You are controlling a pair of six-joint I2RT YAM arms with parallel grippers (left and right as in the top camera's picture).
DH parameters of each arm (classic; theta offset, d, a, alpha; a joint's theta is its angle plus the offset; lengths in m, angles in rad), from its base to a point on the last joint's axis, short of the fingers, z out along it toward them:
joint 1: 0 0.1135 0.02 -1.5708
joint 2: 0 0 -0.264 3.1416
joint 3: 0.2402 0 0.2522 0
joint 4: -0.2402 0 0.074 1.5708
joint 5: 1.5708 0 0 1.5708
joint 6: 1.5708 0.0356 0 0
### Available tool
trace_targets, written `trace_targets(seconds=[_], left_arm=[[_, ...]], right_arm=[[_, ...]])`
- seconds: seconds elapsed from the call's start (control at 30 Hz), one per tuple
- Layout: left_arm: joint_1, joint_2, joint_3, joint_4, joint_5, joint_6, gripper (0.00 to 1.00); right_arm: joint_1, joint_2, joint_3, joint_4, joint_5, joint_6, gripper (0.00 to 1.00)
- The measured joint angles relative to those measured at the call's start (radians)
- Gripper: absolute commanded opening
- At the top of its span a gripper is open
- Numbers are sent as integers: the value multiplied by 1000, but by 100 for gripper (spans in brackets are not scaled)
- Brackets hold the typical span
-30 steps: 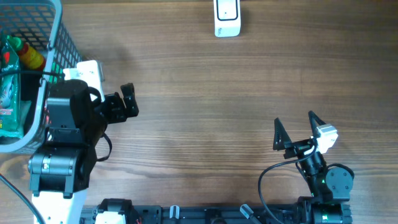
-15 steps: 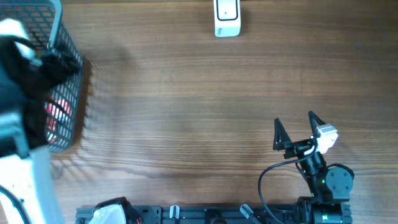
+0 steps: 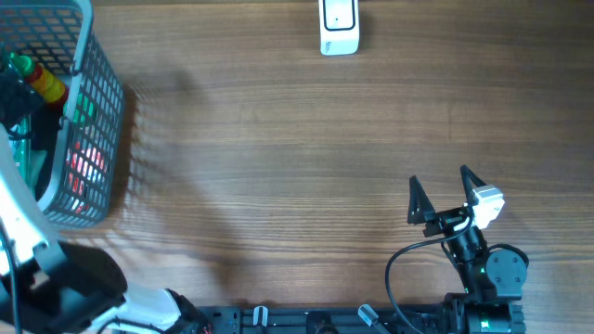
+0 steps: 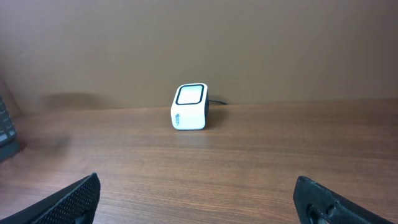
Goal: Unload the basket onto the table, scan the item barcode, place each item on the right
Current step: 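Move the left gripper into the basket and grasp the green 3M glove pack, then lift the glove pack out and lay it on the table center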
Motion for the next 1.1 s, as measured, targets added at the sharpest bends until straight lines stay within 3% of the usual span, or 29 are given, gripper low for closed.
trace_targets(seconds=[0.23,0.63,0.73,0.83,0.93,1.1], left_arm=[[0,140,0,94,-21,206,100],[0,325,0,190,-25,244,98],[4,354,0,216,-25,256,79],[14,365,0,224,-27,257,38],[26,378,0,220,-36,275,4],[28,383,0,220,-95,284,4]], right_arm=[[0,0,0,0,0,0,100],[0,0,0,0,0,0,100],[0,0,0,0,0,0,100],[0,0,0,0,0,0,100],[0,0,0,0,0,0,100],[0,0,0,0,0,0,100]])
